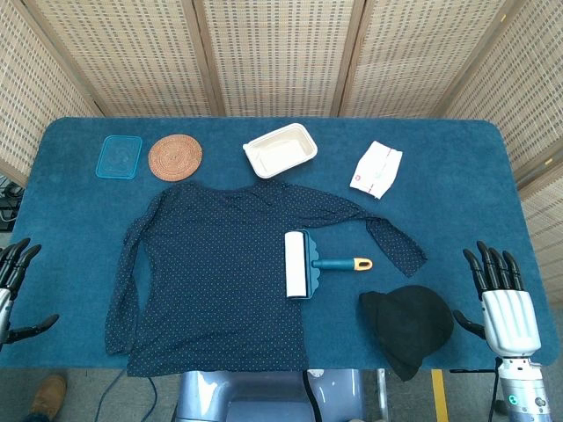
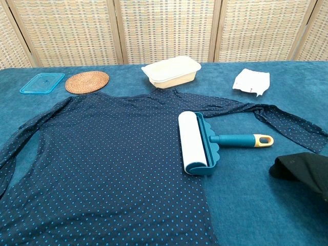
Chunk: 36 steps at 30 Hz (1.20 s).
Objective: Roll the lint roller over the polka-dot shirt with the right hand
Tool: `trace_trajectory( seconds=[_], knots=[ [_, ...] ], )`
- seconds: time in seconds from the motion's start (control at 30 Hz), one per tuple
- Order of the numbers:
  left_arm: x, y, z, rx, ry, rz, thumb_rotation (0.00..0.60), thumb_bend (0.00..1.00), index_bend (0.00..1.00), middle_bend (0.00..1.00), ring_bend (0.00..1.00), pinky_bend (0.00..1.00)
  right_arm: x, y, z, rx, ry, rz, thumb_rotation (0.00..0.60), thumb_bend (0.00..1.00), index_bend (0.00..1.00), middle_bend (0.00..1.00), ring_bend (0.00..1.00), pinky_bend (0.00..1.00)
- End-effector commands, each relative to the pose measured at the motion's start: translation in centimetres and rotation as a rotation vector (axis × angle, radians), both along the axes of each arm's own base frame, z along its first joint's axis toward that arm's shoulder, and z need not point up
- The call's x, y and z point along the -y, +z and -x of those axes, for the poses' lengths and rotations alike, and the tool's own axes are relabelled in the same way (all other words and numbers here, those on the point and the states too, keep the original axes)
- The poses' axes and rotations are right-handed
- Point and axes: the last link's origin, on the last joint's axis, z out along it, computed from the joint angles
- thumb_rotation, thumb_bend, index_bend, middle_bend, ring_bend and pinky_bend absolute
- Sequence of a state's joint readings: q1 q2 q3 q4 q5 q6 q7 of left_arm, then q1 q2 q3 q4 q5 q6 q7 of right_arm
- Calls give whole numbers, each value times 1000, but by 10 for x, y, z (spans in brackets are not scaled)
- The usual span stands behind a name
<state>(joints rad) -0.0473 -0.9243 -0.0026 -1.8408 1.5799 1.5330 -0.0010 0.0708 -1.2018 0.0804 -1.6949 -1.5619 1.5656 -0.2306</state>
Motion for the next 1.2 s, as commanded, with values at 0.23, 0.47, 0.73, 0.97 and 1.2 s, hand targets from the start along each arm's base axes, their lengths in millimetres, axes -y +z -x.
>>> trace_trajectory(
  seconds=[0.23,0.47,0.73,0.97,1.2],
  knots=[
    [-1,2,2,7,3,-7,600,0,0,0,0,0,9,-6,-9,9,19,-35,600,0,0,13,4,0],
    [-10,-1,4,2,22,-5,600,0,0,0,0,0,85,-15,-72,-133,165,-129,600,0,0,775,845,832],
    [-24,-6,11,-11,82,4,600,0,0,0,0,0,168,-72,-157,-87,96,-418,600,0,0,952,1000,1000],
    [-33,-10,14,-18,111,20,600,0,0,0,0,0,176,-112,-198,-101,0,-499,600,0,38,992,1000,1000],
    [-37,-12,16,-22,122,29,600,0,0,0,0,0,175,-141,-216,-133,-84,-505,600,77,337,1000,1000,1000]
  ],
)
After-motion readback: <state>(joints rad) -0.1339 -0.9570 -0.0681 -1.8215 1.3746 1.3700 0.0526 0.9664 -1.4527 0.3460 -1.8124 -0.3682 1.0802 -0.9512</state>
